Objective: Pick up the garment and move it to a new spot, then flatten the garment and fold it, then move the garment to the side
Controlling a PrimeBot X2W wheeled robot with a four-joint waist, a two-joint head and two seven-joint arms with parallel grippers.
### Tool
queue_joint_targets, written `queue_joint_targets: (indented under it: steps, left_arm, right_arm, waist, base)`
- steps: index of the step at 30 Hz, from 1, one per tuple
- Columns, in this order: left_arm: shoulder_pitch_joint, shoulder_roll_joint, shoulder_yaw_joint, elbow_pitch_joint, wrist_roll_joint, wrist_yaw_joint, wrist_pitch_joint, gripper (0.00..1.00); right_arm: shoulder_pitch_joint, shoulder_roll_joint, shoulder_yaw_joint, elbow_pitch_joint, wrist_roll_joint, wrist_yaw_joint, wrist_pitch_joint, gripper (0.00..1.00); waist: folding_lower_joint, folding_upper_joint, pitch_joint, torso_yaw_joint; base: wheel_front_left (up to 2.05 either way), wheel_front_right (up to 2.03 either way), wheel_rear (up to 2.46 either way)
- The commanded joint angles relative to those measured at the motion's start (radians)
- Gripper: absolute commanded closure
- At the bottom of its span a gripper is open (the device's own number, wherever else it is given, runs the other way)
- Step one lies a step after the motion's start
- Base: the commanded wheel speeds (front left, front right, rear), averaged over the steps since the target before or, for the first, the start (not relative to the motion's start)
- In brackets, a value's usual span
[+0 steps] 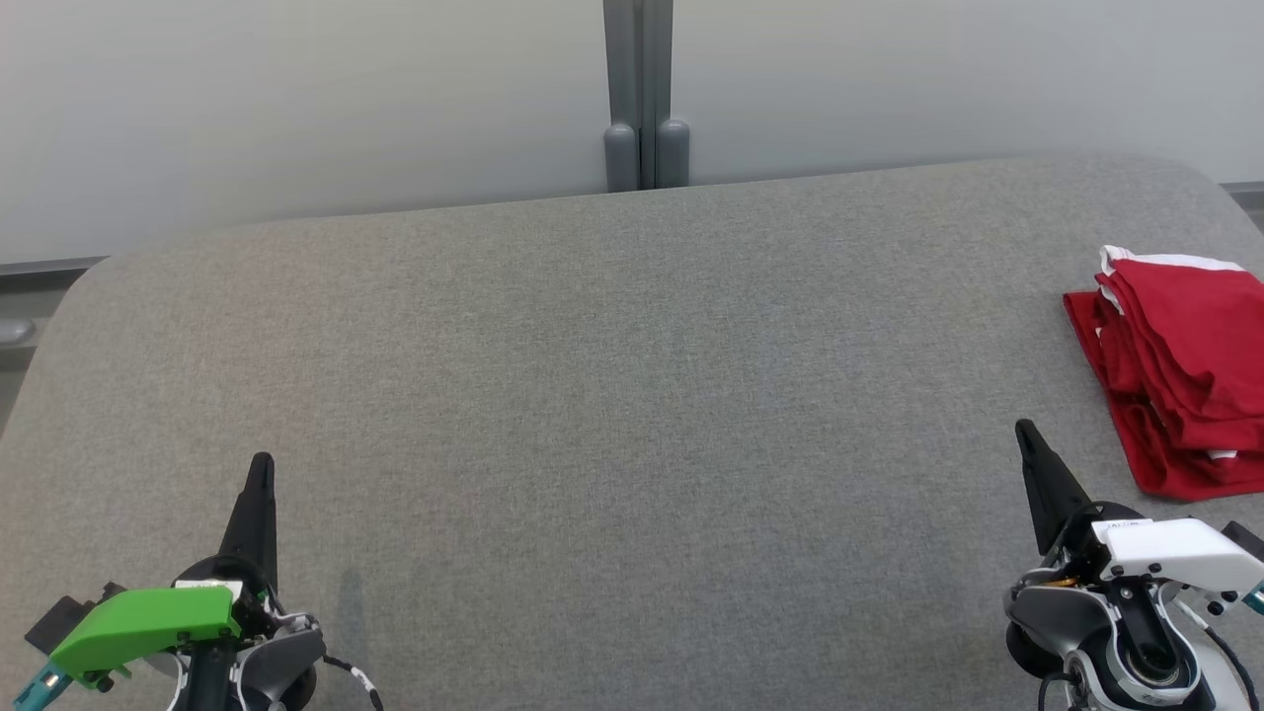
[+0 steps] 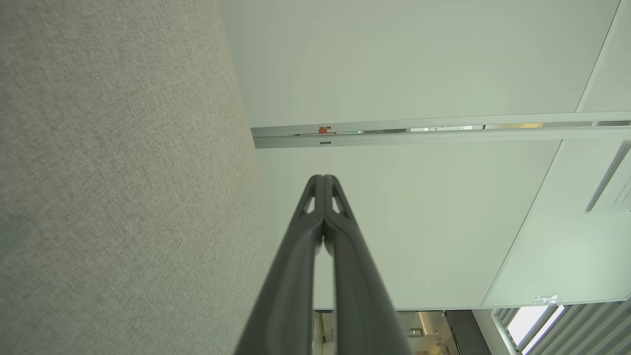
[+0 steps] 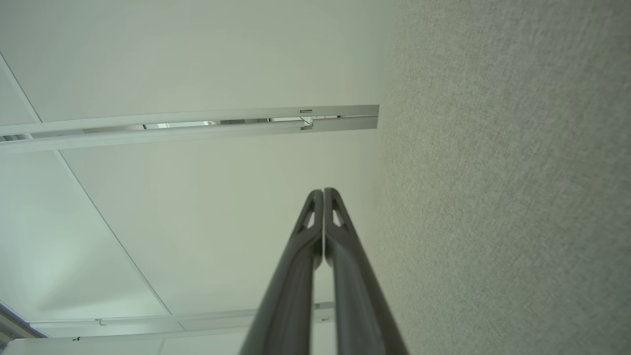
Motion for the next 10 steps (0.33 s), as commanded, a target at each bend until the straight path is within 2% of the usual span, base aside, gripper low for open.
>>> queue_joint_targets:
  steps: [1, 10]
  left_arm:
    - [-0.011, 0.001, 0.002, -0.001, -0.003, -0.003, 0.003, 1.00]
    - [-0.011, 0.001, 0.002, -0.001, -0.003, -0.003, 0.003, 1.00]
  right_arm:
    - [-0.006, -0.001, -0.001, 0.002, 0.007, 0.000, 0.003, 1.00]
    - [-0.006, -0.001, -0.001, 0.002, 0.007, 0.000, 0.003, 1.00]
  waist:
    - [0.0000, 0.0000, 0.000, 0.000]
    - [0.0000, 0.0000, 0.000, 0.000]
  base:
    - [0.00, 0.00, 0.00]
    - [0.00, 0.00, 0.00]
